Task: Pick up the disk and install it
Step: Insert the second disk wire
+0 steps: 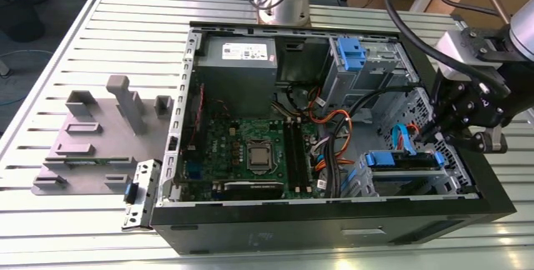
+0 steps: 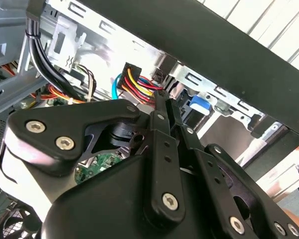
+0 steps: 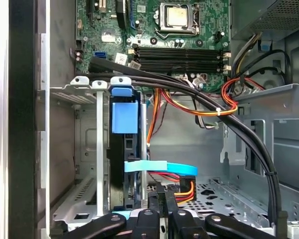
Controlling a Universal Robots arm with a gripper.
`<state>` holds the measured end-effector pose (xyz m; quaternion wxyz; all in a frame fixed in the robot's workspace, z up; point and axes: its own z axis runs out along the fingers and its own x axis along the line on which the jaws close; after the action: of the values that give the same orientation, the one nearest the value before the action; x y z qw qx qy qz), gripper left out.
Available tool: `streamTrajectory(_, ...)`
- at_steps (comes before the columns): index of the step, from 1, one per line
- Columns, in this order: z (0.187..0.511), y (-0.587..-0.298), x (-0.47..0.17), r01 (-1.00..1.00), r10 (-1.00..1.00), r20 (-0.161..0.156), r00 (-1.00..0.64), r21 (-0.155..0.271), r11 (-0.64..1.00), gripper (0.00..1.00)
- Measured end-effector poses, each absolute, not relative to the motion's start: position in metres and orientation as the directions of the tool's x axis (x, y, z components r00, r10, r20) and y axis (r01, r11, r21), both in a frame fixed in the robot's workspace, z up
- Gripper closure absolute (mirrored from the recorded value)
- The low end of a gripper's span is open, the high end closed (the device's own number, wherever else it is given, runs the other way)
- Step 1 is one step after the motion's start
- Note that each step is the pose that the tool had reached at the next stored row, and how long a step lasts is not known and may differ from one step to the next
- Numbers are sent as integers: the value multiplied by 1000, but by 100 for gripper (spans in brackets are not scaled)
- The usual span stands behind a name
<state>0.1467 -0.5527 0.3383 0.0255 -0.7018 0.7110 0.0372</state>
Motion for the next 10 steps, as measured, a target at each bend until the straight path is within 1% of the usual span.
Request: streamTrajectory(10, 338, -558, 144, -1000, -996, -84, -14, 17, 12, 84)
